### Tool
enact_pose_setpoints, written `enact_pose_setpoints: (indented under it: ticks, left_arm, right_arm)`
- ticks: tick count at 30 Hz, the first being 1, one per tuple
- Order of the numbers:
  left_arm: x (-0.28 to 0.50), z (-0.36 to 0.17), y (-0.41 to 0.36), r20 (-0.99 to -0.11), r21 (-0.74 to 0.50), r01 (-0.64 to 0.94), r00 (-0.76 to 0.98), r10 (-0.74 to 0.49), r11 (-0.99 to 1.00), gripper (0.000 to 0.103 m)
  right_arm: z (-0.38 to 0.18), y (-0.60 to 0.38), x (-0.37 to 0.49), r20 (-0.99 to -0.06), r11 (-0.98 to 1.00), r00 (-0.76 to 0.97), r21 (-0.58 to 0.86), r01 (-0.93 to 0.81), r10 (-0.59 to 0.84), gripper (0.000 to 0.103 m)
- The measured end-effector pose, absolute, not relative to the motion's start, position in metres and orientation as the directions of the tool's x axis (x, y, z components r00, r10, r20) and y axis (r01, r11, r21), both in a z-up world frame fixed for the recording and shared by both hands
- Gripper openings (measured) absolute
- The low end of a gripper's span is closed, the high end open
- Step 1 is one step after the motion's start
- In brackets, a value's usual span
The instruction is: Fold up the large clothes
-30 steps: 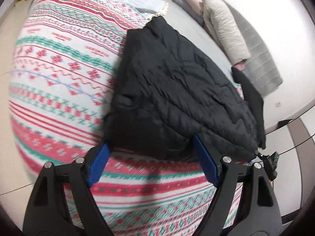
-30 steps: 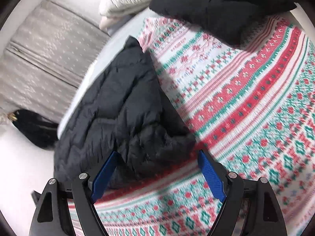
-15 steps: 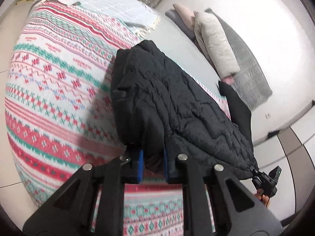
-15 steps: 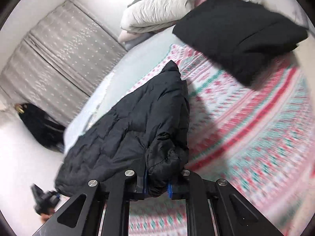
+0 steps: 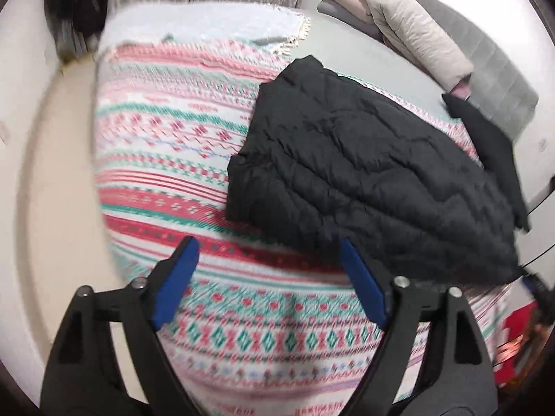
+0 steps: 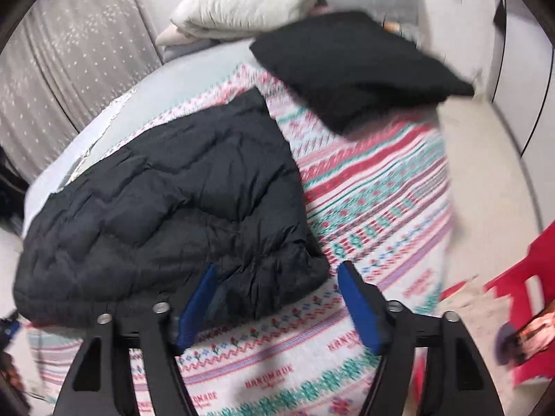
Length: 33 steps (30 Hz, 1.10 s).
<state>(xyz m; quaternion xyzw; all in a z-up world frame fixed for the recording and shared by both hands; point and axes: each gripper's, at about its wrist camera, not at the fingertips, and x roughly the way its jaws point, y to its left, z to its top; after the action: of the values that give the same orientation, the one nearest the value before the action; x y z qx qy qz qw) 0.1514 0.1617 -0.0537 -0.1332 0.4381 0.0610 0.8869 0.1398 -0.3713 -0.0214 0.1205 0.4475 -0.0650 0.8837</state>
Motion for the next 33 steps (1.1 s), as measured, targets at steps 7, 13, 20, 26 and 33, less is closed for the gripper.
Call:
enact_pose_setpoints:
  ticks: [7,13,20,26,33]
  left_arm:
    - [0.126,-0.04,0.121,-0.824,-0.101,-0.209,0.566,0.036,0.973,0.102]
    - [0.119,-0.043,0.067,-0.833,-0.018,-0.132,0.55,0.059,0.991,0.102]
    - [0.12,-0.048,0.011,-0.823,-0.002,-0.064,0.567,0.035,0.998,0.102]
    - [0.122,-0.062,-0.014,-0.831,-0.012,-0.073,0.556,0.031,0.997,0.102]
    - [0.122,-0.073,-0.031,-0.841,0.013,-0.09,0.537,0.06,0.996,0.102]
  right_arm:
    - [-0.002,-0.336,0.097,-0.785,0.978,0.614,0.051,0.201,-0.085,0.085]
    - [-0.001,-0.302,0.083,-0.764,0.992,0.642,0.022,0.127,-0.065,0.089]
    - [-0.027,-0.281,0.085,-0.798,0.997,0.603,0.029,0.072,-0.02,0.091]
    - [-0.032,-0.265,0.082,-0.8,1.0,0.599,0.015,0.019,0.001,0.091]
    - [-0.033,-0.256,0.079,-0.789,1.0,0.614,-0.007,-0.007,-0.001,0.091]
